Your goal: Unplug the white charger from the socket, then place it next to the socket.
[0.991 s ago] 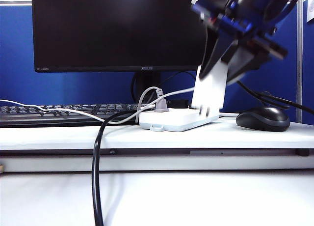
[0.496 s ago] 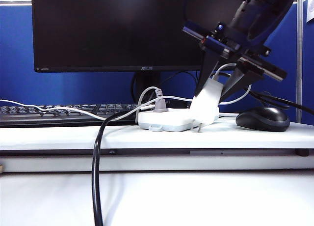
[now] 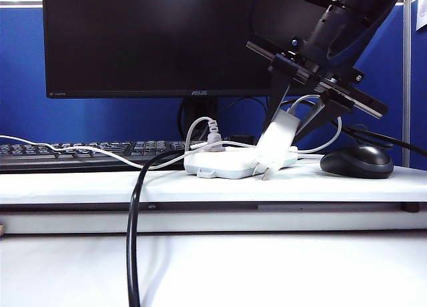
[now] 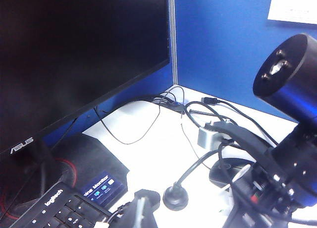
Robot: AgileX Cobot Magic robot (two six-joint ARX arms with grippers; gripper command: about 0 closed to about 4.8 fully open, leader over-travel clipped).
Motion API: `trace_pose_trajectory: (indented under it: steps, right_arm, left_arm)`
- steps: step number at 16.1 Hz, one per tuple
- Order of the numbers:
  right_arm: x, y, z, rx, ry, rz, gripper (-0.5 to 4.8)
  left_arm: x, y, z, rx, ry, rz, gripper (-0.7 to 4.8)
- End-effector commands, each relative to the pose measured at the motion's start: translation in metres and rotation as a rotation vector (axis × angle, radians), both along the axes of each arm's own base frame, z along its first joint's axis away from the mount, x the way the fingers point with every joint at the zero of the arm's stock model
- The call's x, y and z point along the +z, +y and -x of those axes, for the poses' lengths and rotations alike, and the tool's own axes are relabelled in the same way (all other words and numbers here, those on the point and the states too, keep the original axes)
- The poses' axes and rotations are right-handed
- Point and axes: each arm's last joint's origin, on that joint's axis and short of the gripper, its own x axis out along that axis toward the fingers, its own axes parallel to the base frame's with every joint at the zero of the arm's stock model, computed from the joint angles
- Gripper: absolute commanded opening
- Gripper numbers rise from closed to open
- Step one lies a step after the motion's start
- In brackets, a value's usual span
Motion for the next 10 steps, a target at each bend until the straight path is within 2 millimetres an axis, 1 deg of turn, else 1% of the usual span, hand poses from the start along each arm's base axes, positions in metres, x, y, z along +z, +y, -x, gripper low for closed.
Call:
trace_pose_trajectory:
  steps: [1, 4, 7, 10]
  right_arm:
    - [-0.009, -0.002, 0.005, 0.013, 0.06, 0.06, 3.91]
    - [0.002, -0.009, 0.013, 0.005, 0.008, 0.14, 3.91]
    - [0.018, -0.014, 0.021, -0.007, -0.073, 0.163, 3.91]
    - [0.025, -0.016, 0.024, 0.008, -0.096, 0.153, 3.91]
  left_arm:
    - [0.002, 0.0, 0.001, -0.001, -0.005, 0.007, -0.05]
    - [0.002, 0.0, 0.001, -0.007, -0.002, 0.007, -0.05]
    - [0.002, 0.0, 0.001, -0.007, -0.003, 0.007, -0.05]
    - [0.002, 0.0, 0.001, -0.007, -0.003, 0.007, -0.05]
